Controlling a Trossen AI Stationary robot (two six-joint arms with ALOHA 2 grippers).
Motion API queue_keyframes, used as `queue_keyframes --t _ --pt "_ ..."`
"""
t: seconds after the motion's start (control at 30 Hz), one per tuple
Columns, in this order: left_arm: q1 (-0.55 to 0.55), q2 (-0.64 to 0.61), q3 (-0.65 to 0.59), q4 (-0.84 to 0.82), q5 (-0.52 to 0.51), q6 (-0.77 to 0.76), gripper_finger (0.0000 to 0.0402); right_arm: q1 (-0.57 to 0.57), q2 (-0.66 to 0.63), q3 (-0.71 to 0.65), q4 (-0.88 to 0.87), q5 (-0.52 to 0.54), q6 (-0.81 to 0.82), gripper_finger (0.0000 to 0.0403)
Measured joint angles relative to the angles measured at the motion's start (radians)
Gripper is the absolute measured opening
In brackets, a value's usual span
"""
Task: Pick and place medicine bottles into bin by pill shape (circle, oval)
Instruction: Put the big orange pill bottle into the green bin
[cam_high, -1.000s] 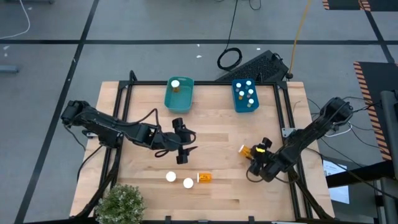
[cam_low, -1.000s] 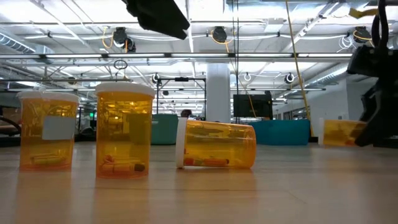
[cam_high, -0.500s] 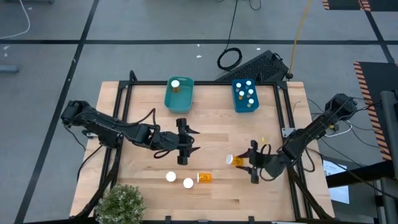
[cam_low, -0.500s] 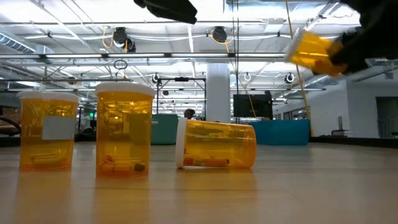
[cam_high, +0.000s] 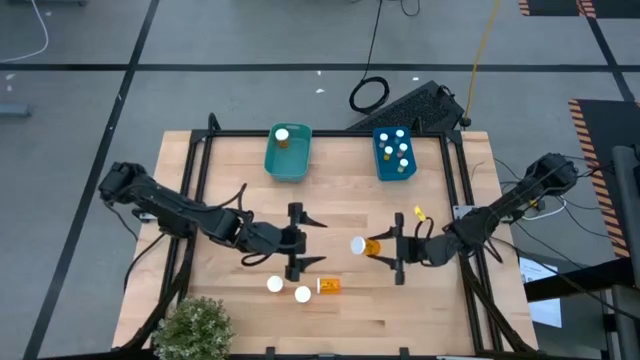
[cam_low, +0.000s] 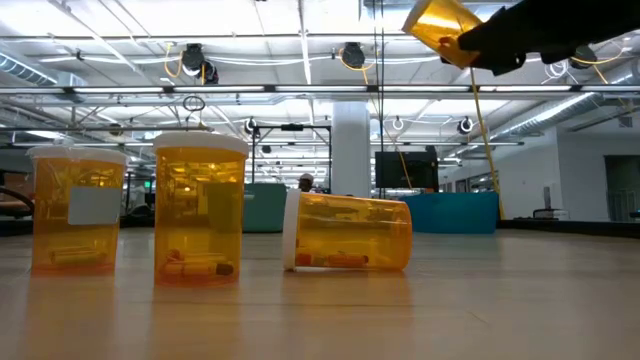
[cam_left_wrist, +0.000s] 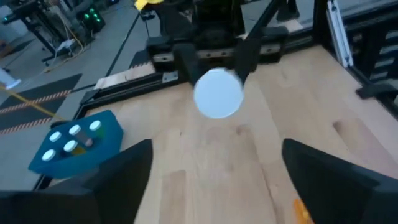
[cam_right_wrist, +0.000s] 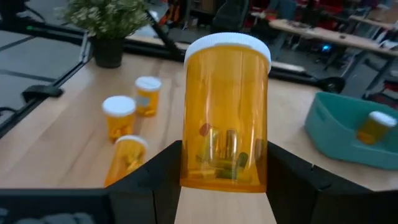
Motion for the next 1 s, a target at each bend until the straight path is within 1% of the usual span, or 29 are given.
queue_keyframes --t 0.07,0.13,0.3,0.33,0.47,0.53,0.73,1.0 --pt "0.0 0.018 0.0 0.035 0.007 -0.008 0.0386 -0.014 0.0 0.0 0.013 0.0 -0.008 0.0187" --pt "0.006 0.052 0.001 0.104 0.027 -0.001 0.0395 -0.025 0.005 0.0 0.024 -0.001 -0.009 0.0187" --pt "0.029 0.126 0.001 0.24 0.005 0.036 0.0383 -0.027 0.039 0.0 0.034 -0.002 -0.013 0.0187" --pt "0.037 0.132 0.004 0.247 0.01 0.036 0.0382 -0.027 0.048 0.0 0.039 -0.002 -0.013 0.0187" --pt "0.074 0.173 0.024 0.253 0.096 -0.011 0.0383 -0.03 0.074 0.001 0.057 -0.001 -0.013 0.0187" --pt "0.086 0.206 0.041 0.261 0.113 -0.02 0.0383 -0.032 0.084 0.001 0.065 0.0 -0.013 0.0187" --pt "0.102 0.281 0.076 0.267 0.118 -0.008 0.0383 -0.032 0.098 0.001 0.081 0.0 -0.013 0.0187" --pt "0.104 0.325 0.106 0.274 0.143 -0.024 0.0379 -0.032 0.098 0.001 0.09 0.004 -0.008 0.0187"
